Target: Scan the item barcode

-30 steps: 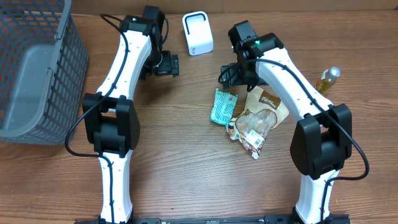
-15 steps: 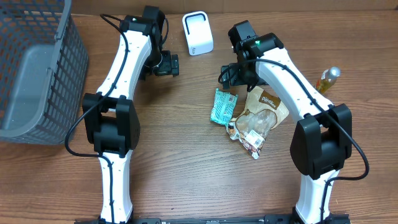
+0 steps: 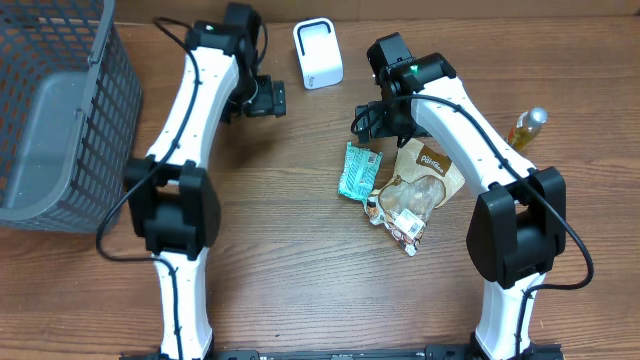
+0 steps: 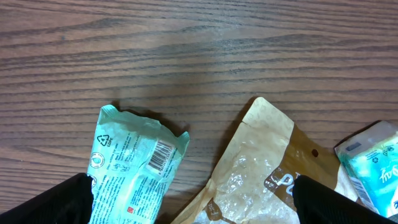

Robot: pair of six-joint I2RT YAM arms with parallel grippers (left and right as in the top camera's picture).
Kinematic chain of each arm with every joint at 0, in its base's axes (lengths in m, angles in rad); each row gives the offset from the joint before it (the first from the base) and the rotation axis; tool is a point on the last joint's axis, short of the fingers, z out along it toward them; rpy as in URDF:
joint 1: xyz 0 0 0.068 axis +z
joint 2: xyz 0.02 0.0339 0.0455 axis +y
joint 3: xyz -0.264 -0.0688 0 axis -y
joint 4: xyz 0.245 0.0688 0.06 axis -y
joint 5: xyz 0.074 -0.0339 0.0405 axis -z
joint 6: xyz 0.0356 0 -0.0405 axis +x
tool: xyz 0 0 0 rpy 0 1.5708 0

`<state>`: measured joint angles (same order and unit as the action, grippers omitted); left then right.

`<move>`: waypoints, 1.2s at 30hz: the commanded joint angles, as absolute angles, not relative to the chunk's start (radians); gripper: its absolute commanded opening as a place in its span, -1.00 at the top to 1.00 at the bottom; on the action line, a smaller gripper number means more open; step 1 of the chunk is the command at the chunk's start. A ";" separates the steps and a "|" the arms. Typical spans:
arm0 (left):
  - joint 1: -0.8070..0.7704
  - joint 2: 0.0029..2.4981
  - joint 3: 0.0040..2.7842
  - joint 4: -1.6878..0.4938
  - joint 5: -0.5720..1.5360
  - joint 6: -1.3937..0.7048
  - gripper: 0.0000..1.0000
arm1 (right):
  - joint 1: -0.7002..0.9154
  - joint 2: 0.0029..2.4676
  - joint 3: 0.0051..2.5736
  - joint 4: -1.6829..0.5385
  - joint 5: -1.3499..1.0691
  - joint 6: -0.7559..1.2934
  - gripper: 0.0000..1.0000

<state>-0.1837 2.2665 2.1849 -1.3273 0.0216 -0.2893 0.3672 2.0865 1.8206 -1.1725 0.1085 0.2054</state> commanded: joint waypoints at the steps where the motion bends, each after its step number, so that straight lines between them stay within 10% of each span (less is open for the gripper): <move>1: -0.157 2.084 2.196 -1.327 0.011 -0.292 -0.99 | 0.369 2.082 1.820 -1.171 0.112 0.200 -1.00; 36: -0.157 1.742 2.085 -1.362 -0.157 -0.307 -0.99 | 0.369 2.082 1.820 -1.171 0.112 0.200 -1.00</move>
<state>-0.1555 1.7844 2.1315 -1.3933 -0.1215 -0.2901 0.3672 2.0865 1.8202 -1.1725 0.1085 0.2050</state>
